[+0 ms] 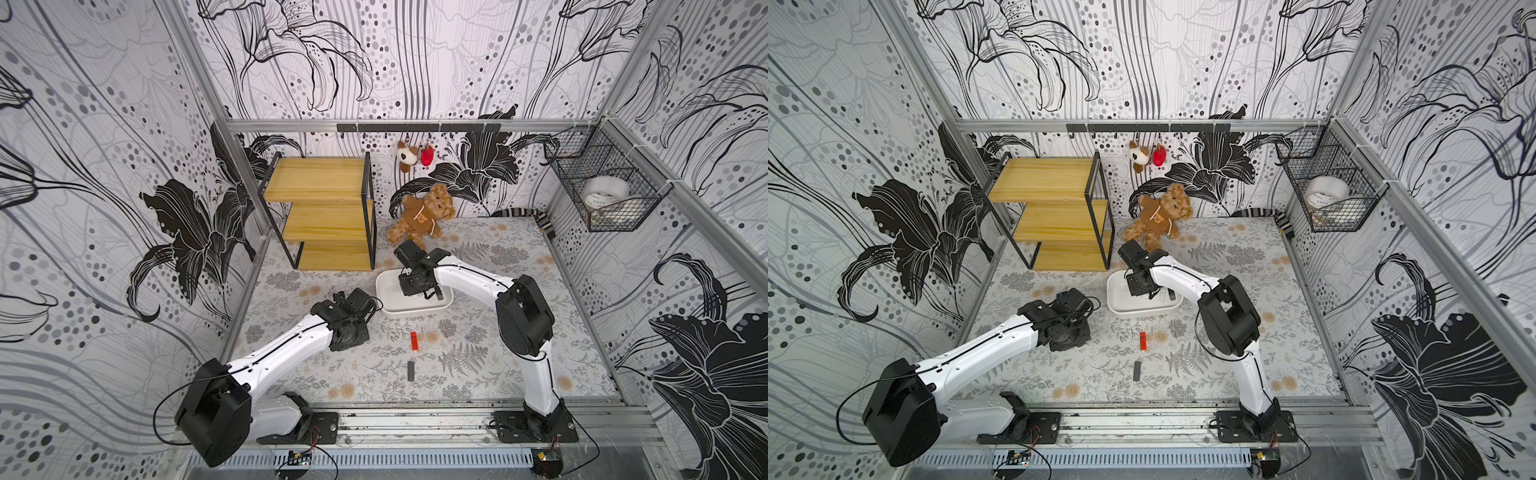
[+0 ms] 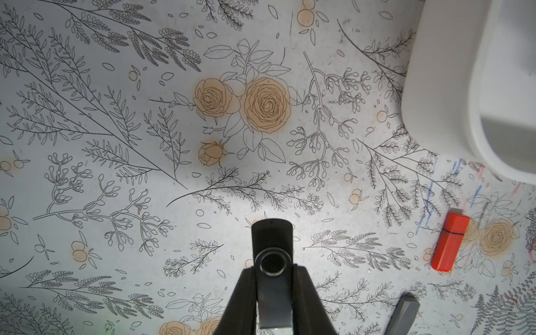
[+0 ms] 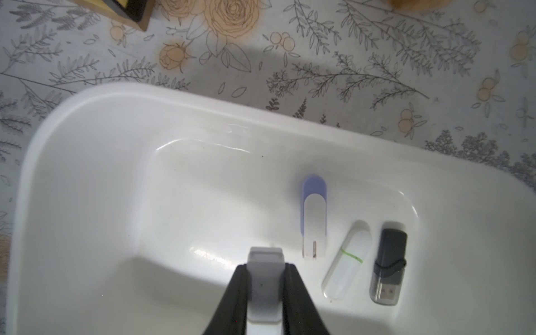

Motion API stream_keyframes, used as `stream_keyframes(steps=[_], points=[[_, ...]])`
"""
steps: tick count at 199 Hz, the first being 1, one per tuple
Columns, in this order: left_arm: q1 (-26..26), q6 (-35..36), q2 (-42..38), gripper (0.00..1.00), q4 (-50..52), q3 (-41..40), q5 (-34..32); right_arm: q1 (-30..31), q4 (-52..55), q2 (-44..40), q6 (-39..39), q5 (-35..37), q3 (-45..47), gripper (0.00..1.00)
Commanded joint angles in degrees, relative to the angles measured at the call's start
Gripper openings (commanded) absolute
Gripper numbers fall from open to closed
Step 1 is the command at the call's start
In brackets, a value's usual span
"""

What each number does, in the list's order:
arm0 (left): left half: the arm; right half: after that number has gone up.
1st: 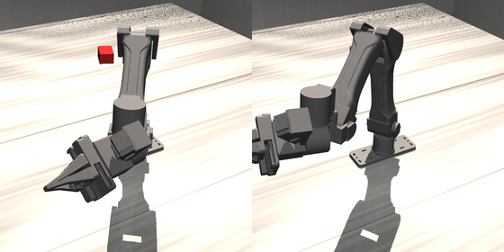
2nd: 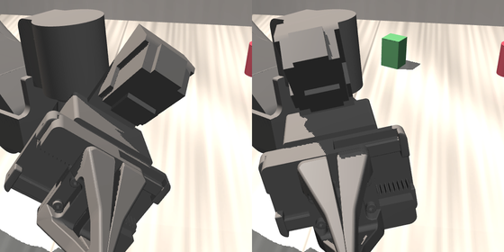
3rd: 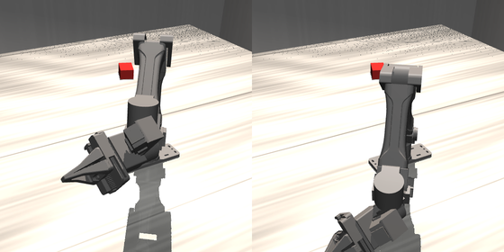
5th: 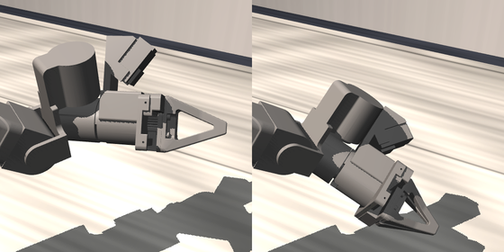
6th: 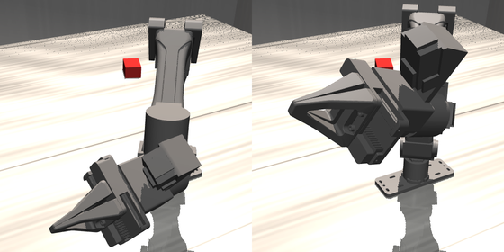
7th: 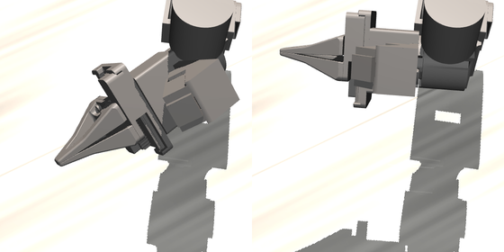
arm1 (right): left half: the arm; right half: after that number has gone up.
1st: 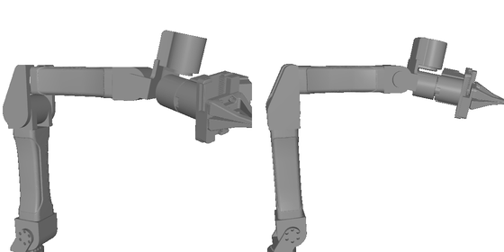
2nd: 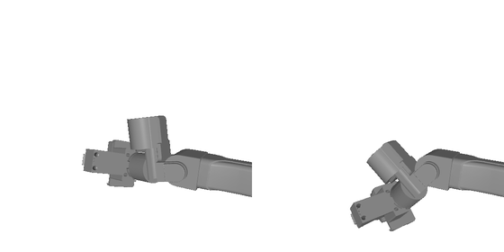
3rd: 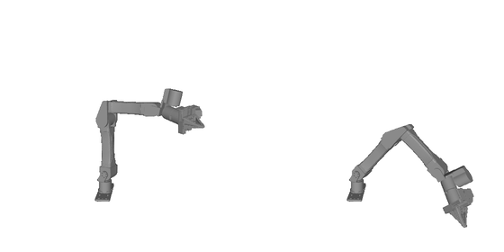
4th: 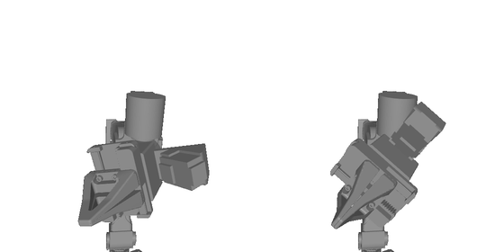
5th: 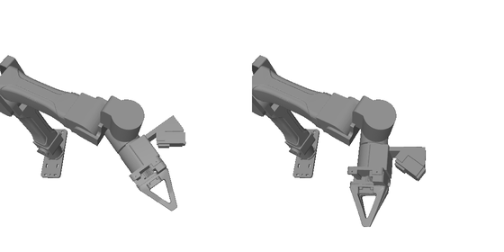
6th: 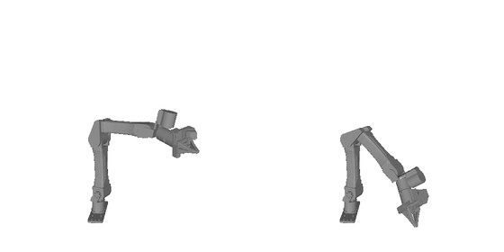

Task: Put the usb flash drive into the storage box
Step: Place the USB flash in the storage box.

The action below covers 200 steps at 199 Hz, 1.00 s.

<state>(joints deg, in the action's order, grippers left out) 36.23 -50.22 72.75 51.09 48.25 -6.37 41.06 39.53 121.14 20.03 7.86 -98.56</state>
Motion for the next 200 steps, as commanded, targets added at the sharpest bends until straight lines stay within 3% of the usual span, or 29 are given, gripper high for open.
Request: stream_keyframes(steps=[1,116,181,200], points=[[-0.44,0.50,0.67,0.00,-1.25,0.17,0.31,-0.36,-0.59,2.99,-1.54,-0.90,-2.42,0.00],[-0.45,1.15,2.07,0.00,-0.77,2.78,0.04,-2.51,-1.21,7.22,-1.89,-0.93,-1.97,0.00],[-0.40,4.04,8.61,0.00,-0.48,11.61,-0.41,-2.97,-1.14,7.69,-1.76,-0.83,-1.67,0.00],[-0.42,5.08,11.30,0.00,-0.33,15.37,-0.42,-3.00,-1.20,7.55,-1.75,-1.00,-1.42,0.18]])
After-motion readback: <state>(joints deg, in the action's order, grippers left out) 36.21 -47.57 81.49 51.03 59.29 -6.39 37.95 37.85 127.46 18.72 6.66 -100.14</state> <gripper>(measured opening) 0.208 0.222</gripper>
